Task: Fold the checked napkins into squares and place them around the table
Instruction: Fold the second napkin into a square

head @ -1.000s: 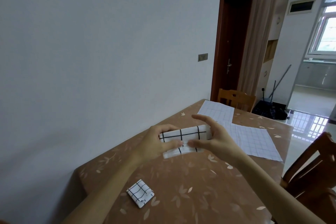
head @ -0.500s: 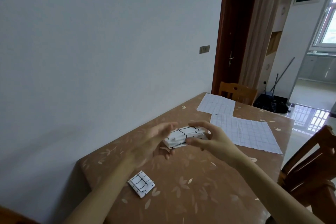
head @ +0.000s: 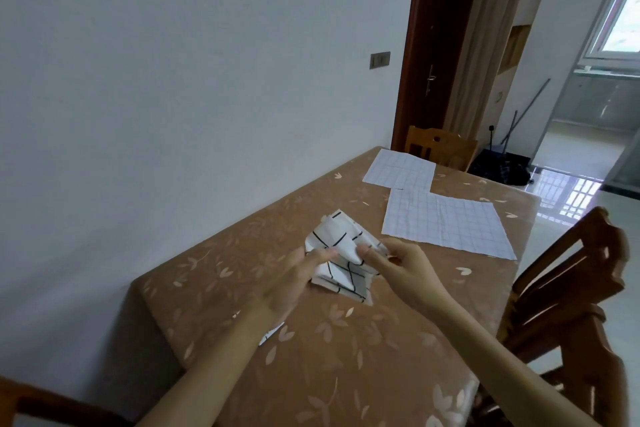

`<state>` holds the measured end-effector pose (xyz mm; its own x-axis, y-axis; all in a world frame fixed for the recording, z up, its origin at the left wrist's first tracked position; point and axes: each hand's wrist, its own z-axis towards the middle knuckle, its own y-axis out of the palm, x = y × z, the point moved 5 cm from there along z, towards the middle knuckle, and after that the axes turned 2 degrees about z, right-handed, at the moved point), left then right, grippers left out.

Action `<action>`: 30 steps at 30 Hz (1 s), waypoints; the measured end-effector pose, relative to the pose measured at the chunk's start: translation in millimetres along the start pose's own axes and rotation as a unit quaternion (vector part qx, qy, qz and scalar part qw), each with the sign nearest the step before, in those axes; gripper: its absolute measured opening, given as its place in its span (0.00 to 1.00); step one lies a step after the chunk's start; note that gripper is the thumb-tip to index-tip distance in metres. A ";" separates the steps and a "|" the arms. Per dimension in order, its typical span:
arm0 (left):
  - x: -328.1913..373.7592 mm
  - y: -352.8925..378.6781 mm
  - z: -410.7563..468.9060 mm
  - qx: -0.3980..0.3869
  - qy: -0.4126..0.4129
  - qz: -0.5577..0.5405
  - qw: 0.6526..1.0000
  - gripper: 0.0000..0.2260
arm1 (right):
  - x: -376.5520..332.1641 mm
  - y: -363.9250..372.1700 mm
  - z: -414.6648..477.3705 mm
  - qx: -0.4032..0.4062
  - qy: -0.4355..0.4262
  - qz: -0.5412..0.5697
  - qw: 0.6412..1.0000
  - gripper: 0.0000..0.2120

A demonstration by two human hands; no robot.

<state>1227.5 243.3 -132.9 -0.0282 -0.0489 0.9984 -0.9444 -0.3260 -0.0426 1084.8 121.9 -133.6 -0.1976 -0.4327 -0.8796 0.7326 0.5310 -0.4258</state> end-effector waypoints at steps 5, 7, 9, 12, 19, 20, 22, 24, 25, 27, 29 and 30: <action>-21.5 5.8 15.5 0.080 -0.028 0.048 0.995 0.08 | 1.4 2.9 -10.1 -0.012 -0.005 0.009 1.000 0.14; -29.9 7.8 18.4 0.086 -0.010 0.074 0.994 0.06 | 4.3 6.1 -10.5 -0.026 -0.009 0.006 1.000 0.17; -40.4 10.5 22.2 0.069 -0.003 0.101 0.992 0.05 | 10.2 6.7 -7.0 -0.011 -0.010 -0.028 0.999 0.17; -54.6 12.2 28.6 0.042 -0.008 0.120 0.992 0.02 | 30.3 0.6 -2.1 0.034 0.022 -0.053 0.998 0.18; -98.8 28.8 45.0 0.039 -0.095 0.060 0.993 0.09 | 114.4 -12.1 -13.6 0.041 0.171 0.033 0.984 0.11; -109.8 32.4 48.9 0.049 -0.110 0.051 0.991 0.10 | 129.1 -12.9 -16.4 0.023 0.197 0.052 0.979 0.07; -131.9 43.1 56.2 0.053 -0.146 0.042 0.987 0.11 | 158.4 -14.6 -21.5 -0.016 0.248 0.093 0.964 0.11; -151.8 58.0 64.0 0.036 -0.169 0.049 0.984 0.11 | 185.0 -17.9 -23.6 -0.048 0.288 0.102 0.951 0.19; -161.9 66.4 68.8 0.027 -0.176 0.055 0.983 0.11 | 196.0 -20.1 -22.9 -0.057 0.298 0.097 0.948 0.19; -183.9 83.8 79.6 0.015 -0.194 0.065 0.979 0.10 | 221.0 -25.8 -19.2 -0.054 0.302 0.064 0.950 0.15; -208.4 103.2 93.0 0.007 -0.210 0.062 0.976 0.11 | 251.1 -31.0 -15.8 -0.046 0.297 0.012 0.954 0.19; -219.0 112.8 99.8 0.007 -0.216 0.072 0.974 0.11 | 267.3 -32.3 -15.8 -0.048 0.299 -0.011 0.953 0.22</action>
<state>1159.8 123.0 -360.1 -0.0160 -0.4865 0.8735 -0.9359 -0.3001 -0.1843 998.0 0.6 -358.4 -0.5696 0.0324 -0.8213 0.6665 0.6029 -0.4385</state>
